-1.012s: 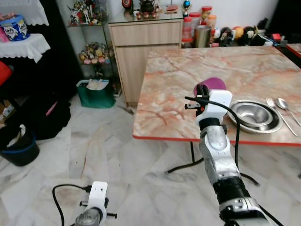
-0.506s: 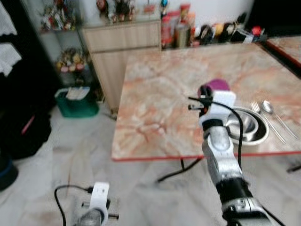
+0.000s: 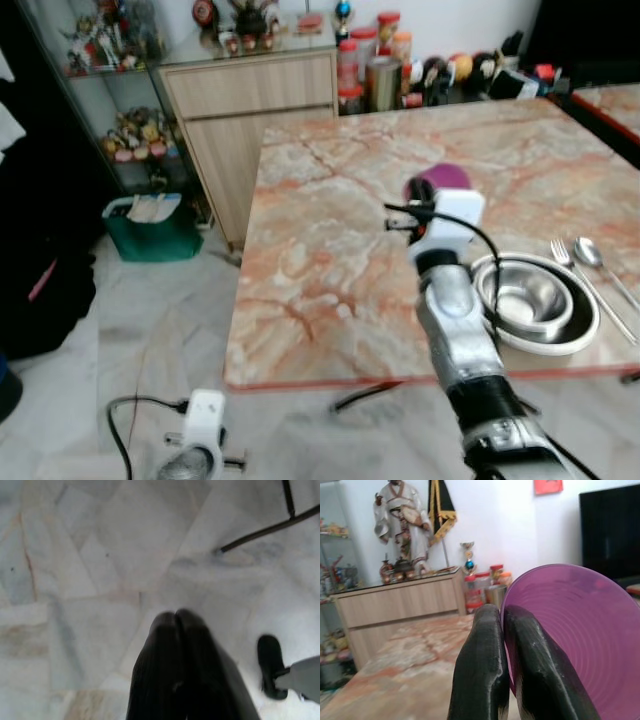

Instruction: Setting the table

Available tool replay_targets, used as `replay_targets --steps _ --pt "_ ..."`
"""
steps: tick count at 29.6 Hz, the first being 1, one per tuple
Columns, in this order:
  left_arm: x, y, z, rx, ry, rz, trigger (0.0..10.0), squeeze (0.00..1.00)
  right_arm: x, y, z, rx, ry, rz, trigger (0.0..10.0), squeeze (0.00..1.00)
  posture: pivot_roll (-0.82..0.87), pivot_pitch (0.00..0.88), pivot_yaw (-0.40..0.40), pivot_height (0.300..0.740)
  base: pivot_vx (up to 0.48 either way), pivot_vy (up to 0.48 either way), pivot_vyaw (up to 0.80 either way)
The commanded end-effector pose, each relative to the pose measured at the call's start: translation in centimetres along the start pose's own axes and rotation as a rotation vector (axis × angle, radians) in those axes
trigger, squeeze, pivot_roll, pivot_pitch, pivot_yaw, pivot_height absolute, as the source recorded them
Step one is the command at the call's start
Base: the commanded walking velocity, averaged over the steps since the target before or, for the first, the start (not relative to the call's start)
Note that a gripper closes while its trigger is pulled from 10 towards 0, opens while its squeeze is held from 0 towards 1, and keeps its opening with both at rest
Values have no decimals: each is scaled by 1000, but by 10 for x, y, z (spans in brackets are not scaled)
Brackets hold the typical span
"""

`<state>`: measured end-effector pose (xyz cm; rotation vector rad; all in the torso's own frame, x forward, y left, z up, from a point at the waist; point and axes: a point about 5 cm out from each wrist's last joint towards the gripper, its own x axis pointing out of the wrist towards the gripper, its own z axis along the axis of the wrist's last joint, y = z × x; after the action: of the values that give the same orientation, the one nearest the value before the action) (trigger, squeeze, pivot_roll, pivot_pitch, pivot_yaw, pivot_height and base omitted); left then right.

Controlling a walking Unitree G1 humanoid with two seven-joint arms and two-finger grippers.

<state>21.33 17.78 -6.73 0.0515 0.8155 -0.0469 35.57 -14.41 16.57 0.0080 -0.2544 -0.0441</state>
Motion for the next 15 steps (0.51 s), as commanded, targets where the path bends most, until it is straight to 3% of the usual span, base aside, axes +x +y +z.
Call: replay_targets --steps 1,9,15 --pt "0 11 5 2 -14 31 10000 0 2 18 4 15 -2 47 10000 0 -82 0 59 740 0 0 0" --pt "0 11 5 0 -12 31 10000 0 9 13 3 9 75 11 10000 0 -78 0 58 740 0 0 0" --pt "-1 12 3 -2 -5 32 10000 0 18 -4 0 29 214 -96 10000 0 -73 0 58 740 0 0 0"
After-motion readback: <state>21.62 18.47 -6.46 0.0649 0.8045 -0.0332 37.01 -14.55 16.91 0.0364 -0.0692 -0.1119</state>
